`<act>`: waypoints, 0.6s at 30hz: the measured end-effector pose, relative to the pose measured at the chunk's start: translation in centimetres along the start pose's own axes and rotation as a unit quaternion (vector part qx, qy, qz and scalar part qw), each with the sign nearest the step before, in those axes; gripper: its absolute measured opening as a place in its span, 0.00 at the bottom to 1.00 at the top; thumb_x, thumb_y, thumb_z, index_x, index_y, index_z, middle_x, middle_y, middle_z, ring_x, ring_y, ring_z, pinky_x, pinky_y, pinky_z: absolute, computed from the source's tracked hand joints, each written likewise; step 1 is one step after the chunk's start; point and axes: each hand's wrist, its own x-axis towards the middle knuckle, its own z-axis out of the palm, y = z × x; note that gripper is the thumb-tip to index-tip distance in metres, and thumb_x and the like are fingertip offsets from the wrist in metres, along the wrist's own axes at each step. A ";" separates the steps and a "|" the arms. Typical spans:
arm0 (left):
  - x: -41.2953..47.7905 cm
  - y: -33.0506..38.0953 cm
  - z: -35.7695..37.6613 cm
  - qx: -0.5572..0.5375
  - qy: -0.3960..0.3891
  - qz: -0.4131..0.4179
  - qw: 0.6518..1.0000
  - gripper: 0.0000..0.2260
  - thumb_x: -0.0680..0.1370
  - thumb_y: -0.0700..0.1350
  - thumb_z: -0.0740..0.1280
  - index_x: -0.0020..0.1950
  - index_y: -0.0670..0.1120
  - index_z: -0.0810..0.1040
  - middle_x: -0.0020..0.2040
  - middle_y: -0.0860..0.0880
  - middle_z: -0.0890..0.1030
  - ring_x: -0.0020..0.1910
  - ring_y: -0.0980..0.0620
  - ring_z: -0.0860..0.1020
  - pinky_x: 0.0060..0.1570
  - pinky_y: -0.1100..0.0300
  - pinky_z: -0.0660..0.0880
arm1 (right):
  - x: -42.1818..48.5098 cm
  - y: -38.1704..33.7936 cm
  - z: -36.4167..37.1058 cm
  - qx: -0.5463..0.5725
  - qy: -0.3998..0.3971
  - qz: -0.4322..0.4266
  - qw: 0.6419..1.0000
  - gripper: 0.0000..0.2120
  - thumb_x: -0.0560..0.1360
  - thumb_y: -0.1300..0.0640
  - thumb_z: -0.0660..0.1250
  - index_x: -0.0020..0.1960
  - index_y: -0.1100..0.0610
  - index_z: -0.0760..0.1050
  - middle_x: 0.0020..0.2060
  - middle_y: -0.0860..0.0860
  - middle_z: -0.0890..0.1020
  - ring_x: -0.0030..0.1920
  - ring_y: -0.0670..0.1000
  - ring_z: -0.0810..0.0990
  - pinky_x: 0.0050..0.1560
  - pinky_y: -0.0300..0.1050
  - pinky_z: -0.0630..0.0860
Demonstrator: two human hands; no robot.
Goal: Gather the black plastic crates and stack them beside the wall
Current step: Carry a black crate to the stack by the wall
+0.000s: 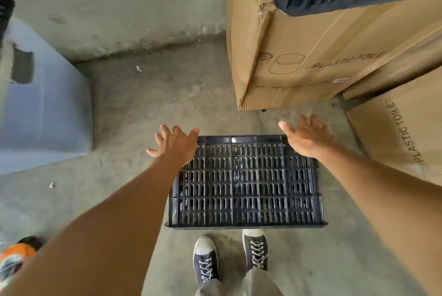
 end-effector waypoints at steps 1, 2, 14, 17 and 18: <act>1.2 0.1 0.5 -0.007 -0.002 -0.033 0.999 0.34 0.80 0.66 0.47 0.77 0.44 0.59 0.80 0.41 0.48 0.77 0.39 0.50 0.68 0.28 0.48 | 1.3 0.1 0.5 -0.014 -0.003 0.011 1.000 0.41 0.75 0.28 0.38 0.80 0.52 0.45 0.79 0.55 0.45 0.77 0.66 0.48 0.72 0.69 0.48; 2.5 0.1 1.2 -0.013 0.000 -0.056 0.998 0.34 0.80 0.65 0.47 0.76 0.43 0.60 0.79 0.39 0.50 0.77 0.38 0.51 0.69 0.28 0.49 | 2.6 0.3 1.0 -0.022 -0.006 0.024 0.999 0.43 0.74 0.27 0.37 0.80 0.53 0.48 0.79 0.56 0.47 0.76 0.66 0.50 0.72 0.68 0.49; 9.2 -0.4 5.9 -0.115 0.028 -0.173 0.978 0.24 0.78 0.53 0.57 0.67 0.38 0.65 0.57 0.38 0.75 0.48 0.43 0.74 0.41 0.51 0.72 | 9.9 1.5 4.3 -0.131 -0.035 0.077 0.988 0.33 0.79 0.40 0.46 0.67 0.64 0.70 0.68 0.65 0.72 0.65 0.65 0.73 0.70 0.58 0.64; 8.7 -0.5 5.6 -0.106 0.023 -0.191 0.976 0.23 0.76 0.49 0.57 0.67 0.38 0.67 0.53 0.40 0.75 0.42 0.47 0.72 0.39 0.53 0.71 | 9.7 1.8 3.9 -0.123 -0.041 0.105 0.986 0.28 0.76 0.43 0.54 0.67 0.62 0.70 0.67 0.63 0.73 0.64 0.63 0.73 0.68 0.58 0.64; 8.4 -0.5 5.7 -0.102 0.029 -0.197 0.975 0.23 0.75 0.48 0.58 0.68 0.39 0.64 0.52 0.41 0.74 0.39 0.48 0.70 0.37 0.53 0.70 | 9.5 2.0 3.9 -0.111 -0.049 0.108 0.987 0.28 0.75 0.43 0.55 0.67 0.62 0.69 0.67 0.63 0.73 0.64 0.63 0.73 0.69 0.58 0.64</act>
